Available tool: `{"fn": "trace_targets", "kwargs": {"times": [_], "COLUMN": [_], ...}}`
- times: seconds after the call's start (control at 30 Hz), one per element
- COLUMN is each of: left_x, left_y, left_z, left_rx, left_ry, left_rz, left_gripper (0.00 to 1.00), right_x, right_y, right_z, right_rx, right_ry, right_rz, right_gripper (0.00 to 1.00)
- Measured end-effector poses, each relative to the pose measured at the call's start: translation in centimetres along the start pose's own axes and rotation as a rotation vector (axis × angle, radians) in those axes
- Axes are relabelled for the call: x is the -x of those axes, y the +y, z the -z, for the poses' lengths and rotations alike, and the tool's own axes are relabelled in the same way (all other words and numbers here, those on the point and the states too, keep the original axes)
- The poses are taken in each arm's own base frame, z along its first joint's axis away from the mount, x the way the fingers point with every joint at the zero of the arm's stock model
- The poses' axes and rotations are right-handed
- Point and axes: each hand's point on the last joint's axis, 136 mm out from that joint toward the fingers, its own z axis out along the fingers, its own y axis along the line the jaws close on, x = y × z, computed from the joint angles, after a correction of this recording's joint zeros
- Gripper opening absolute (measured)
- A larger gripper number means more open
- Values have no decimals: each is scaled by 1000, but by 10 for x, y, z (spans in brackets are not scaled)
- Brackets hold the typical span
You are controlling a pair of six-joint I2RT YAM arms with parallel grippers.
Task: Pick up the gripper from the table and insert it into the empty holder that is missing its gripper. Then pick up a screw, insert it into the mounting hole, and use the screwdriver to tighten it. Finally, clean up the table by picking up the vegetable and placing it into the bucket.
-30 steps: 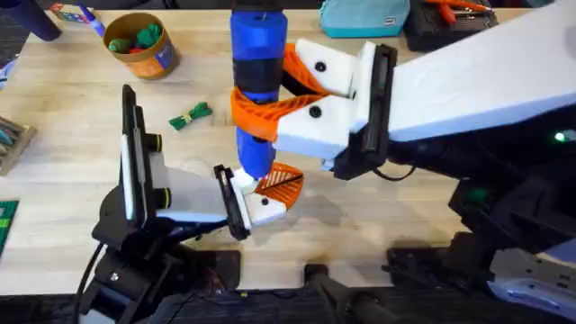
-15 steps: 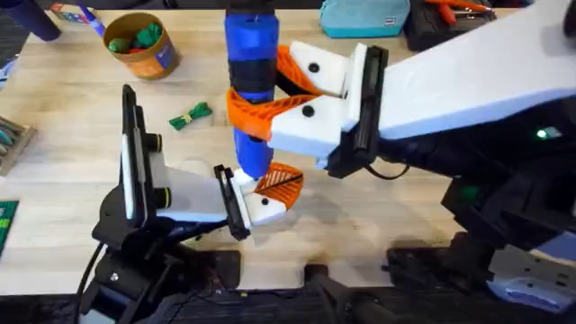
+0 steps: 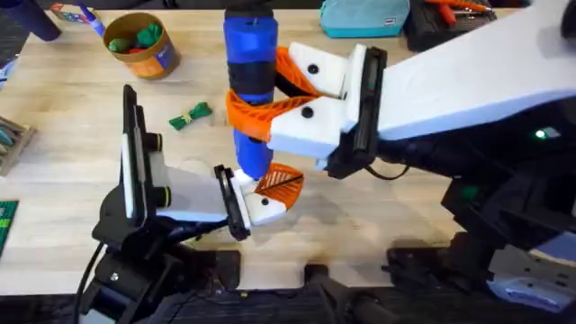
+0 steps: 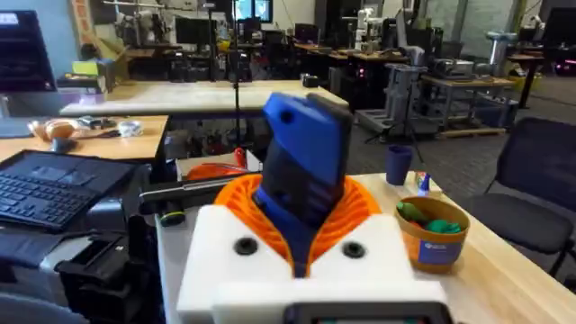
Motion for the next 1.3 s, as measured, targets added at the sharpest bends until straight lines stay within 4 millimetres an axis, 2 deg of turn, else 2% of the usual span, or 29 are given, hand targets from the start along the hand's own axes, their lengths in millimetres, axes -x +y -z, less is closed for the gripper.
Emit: {"fn": "trace_targets", "kwargs": {"times": [1.03, 1.13, 1.23, 1.3], "left_x": [0, 0, 0, 0], "left_y": [0, 0, 0, 0], "left_z": [0, 0, 0, 0], "left_rx": [0, 3, 2, 3], "left_ry": [-1, -1, -1, -1], "left_rz": [1, 0, 0, 0], "left_gripper": [8, 8, 8, 8], "right_x": [1, 8, 31, 37], "right_y": [0, -3, -12, -17], "right_z": [0, 2, 7, 11], "right_rx": [3, -3, -33, -54], "right_ry": [-6, -51, -135, -154], "right_rz": [3, 24, 70, 79], "right_gripper": [48, 48, 48, 48]}}
